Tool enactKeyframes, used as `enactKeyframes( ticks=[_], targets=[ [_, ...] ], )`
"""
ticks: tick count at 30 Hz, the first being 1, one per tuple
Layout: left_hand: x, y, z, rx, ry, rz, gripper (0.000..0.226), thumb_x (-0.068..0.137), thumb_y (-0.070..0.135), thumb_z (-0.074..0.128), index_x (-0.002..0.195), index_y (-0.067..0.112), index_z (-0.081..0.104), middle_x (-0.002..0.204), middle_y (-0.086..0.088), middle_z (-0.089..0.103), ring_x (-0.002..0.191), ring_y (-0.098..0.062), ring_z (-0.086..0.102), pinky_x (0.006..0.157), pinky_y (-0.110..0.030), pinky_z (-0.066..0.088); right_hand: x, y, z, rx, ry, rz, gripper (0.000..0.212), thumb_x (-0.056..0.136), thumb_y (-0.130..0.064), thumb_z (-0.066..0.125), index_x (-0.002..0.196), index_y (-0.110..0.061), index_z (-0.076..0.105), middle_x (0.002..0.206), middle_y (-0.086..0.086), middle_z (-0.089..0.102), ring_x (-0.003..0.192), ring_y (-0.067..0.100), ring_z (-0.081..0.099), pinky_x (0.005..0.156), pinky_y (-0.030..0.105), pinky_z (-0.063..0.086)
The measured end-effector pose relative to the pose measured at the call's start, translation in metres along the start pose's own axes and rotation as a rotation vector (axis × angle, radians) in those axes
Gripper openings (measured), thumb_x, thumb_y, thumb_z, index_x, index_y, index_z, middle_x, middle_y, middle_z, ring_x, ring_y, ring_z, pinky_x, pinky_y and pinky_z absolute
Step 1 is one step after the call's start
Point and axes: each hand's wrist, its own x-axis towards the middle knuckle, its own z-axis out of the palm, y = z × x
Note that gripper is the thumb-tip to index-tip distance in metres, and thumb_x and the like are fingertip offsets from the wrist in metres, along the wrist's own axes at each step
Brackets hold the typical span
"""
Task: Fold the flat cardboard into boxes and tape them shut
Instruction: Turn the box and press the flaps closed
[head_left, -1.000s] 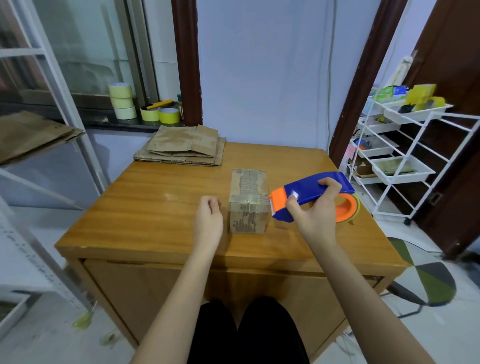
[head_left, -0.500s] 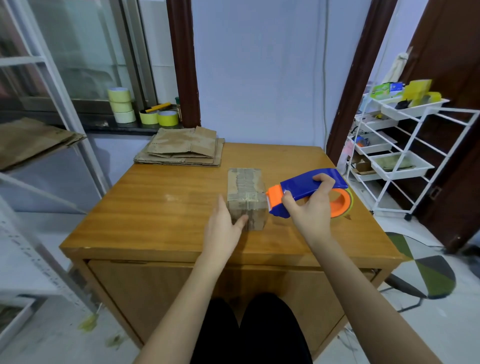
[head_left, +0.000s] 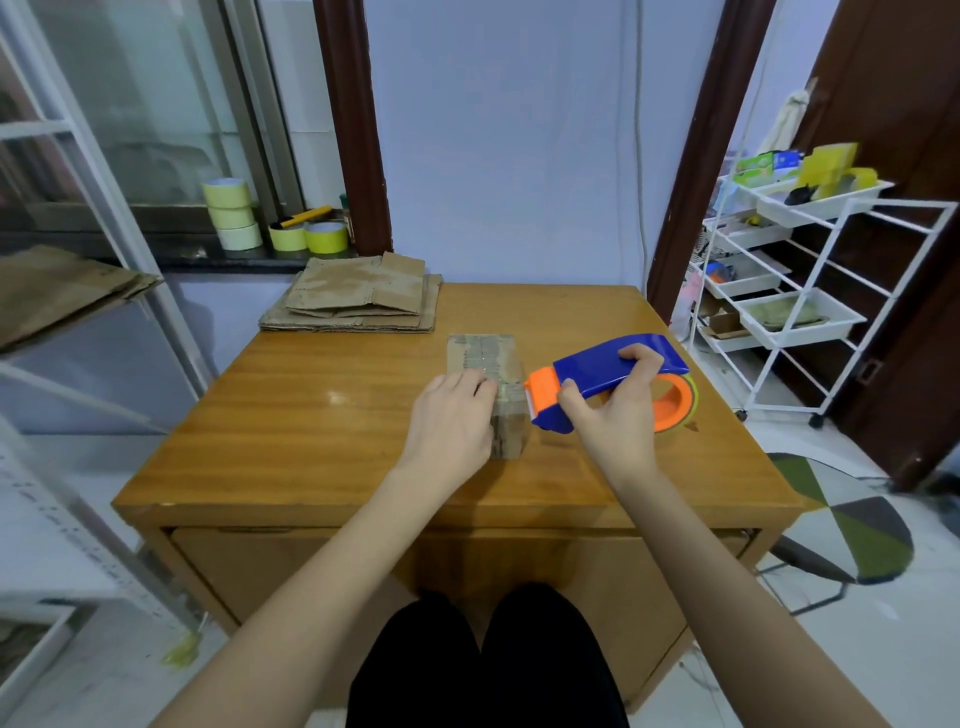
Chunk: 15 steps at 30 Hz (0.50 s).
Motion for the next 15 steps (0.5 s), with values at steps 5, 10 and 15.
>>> enactKeyframes(
  ticks=[5,10,15],
  targets=[
    [0.003,-0.002,0.008,-0.044,0.037,0.122,0.065,0.094,0.026,0.053,0.15,0.009,0.025,0.158,-0.008,0.021,0.145,-0.019,0.02,0.114,-0.026,0.003,0.001,-0.001,0.0,0.01,0.0,-0.003,0.055,0.079,-0.017,0.072,0.113,-0.02,0.029,0.084,-0.01,0.053,0.078,0.007,0.057,0.068,0.02,0.043],
    [0.008,-0.004,0.022,0.002,0.094,0.099,0.041,0.095,0.027,0.05,0.13,0.007,0.057,0.134,-0.01,0.057,0.123,-0.021,0.055,0.106,-0.032,0.025,-0.001,-0.001,0.0,0.051,0.006,0.026,0.056,0.08,-0.014,0.072,0.115,-0.021,0.029,0.088,-0.012,0.048,0.08,0.006,0.056,0.07,0.018,0.045],
    [0.011,-0.004,0.028,0.014,0.18,0.124,0.047,0.094,0.031,0.035,0.118,0.006,0.067,0.121,-0.012,0.065,0.111,-0.02,0.064,0.098,-0.034,0.042,0.001,0.001,-0.005,0.148,0.046,0.062,0.051,0.082,-0.009,0.069,0.114,-0.017,0.029,0.09,-0.012,0.045,0.078,0.005,0.052,0.072,0.024,0.045]
  ],
)
